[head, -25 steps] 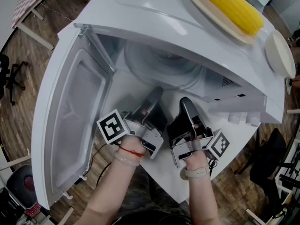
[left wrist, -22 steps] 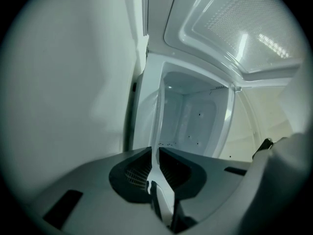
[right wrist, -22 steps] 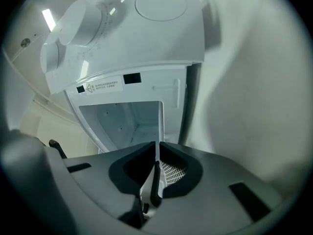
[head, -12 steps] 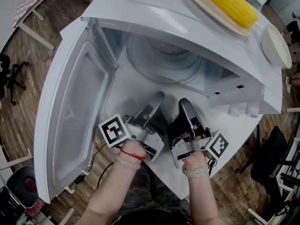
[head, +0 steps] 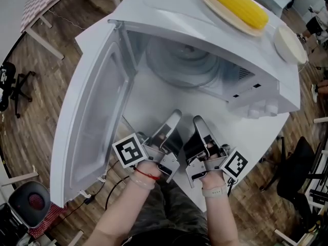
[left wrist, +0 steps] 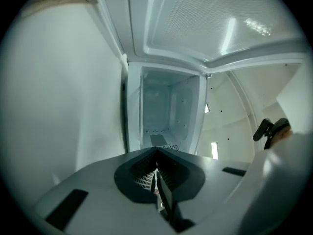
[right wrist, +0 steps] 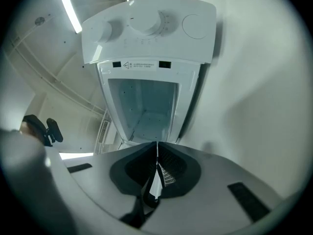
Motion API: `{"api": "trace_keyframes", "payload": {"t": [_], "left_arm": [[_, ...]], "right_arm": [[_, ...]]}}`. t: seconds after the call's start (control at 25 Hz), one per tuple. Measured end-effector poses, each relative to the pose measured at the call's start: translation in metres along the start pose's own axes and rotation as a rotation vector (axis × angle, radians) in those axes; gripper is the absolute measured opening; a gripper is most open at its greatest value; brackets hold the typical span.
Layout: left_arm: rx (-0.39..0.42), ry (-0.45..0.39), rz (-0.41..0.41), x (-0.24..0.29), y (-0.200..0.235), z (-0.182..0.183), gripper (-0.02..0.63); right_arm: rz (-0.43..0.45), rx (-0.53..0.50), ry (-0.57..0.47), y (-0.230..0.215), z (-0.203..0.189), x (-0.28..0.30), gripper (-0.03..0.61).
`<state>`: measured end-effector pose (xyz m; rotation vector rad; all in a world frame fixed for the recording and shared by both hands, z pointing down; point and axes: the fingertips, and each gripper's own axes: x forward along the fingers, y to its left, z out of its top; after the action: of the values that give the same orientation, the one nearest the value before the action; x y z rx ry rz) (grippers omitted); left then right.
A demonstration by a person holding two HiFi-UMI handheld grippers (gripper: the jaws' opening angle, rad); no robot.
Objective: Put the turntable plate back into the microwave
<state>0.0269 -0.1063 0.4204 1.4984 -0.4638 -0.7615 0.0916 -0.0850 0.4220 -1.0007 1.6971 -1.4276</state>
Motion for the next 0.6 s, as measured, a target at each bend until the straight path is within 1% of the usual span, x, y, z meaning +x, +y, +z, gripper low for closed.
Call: {"api": "trace_keyframes", "payload": {"t": [0.12,0.24,0.44,0.52,0.6], "left_arm": [[0.043,0.009,0.010,-0.014,-0.007,-0.006,0.012],[0.102,0.041,0.020,-0.027,-0.014,-0.014,0.012],[0.198,0.074,0.075,-0.063,-0.017,-0.027,0.012],[0.211,0.085,0.098,-0.076,-0.017,-0.033,0.012],[0.198,0.089,0.117,-0.086,-0.018,-0.039,0.012]], "right_arm": [[0.002,-0.029,0.027,0.009,-0.014,-0.007,0.021],[0.001,-0.074,0.051,0.019,-0.028,-0.014,0.020],[-0.063,-0.180,0.091,0.026,-0.050,-0.036,0.020],[-0.093,-0.220,0.104,0.027,-0.058,-0.046,0.020],[-0.110,-0.260,0.122,0.031,-0.066,-0.054,0.020]]}}
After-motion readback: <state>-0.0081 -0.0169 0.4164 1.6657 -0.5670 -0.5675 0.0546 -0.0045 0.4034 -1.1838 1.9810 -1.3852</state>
